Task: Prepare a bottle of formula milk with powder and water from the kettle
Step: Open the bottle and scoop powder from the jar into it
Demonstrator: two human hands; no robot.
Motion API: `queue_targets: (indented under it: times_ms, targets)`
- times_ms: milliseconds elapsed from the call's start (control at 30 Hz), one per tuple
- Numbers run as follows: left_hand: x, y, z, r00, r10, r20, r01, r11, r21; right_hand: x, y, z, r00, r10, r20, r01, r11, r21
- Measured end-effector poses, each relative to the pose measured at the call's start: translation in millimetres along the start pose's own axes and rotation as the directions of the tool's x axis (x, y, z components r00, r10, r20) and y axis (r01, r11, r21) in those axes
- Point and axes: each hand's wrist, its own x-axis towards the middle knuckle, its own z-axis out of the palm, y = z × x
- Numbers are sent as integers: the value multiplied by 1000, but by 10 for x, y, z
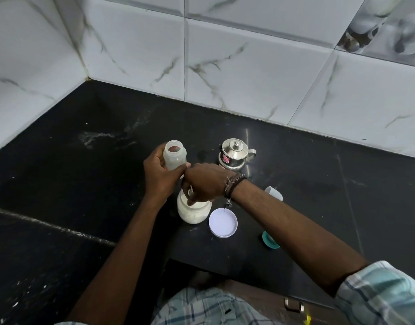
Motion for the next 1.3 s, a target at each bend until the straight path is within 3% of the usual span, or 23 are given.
queue_targets:
  times_ms: [133, 400, 667, 1067, 1300]
  targets:
    - [7, -5, 6, 1000, -5, 4, 5, 1000, -10, -18, 22, 57, 992, -6, -124, 7, 1000, 9]
    - [0, 18, 18, 1000, -23, 10, 22, 1000, 18, -38, 92, 132, 972, 55, -228, -53, 998, 15]
    - [-16, 10, 32, 1000, -21, 13, 21, 1000, 6, -147, 31, 109, 980, 60, -191, -76, 994, -75]
    - [-58, -6, 35, 1000, -17, 15, 17, 1000, -5, -150, -140, 155, 922, 211, -324, -236, 971, -39]
    - [-96, 20, 12, 1000, 2, 16, -1, 1000, -11, -137, -205, 225, 894, 305, -330, -294, 952, 83]
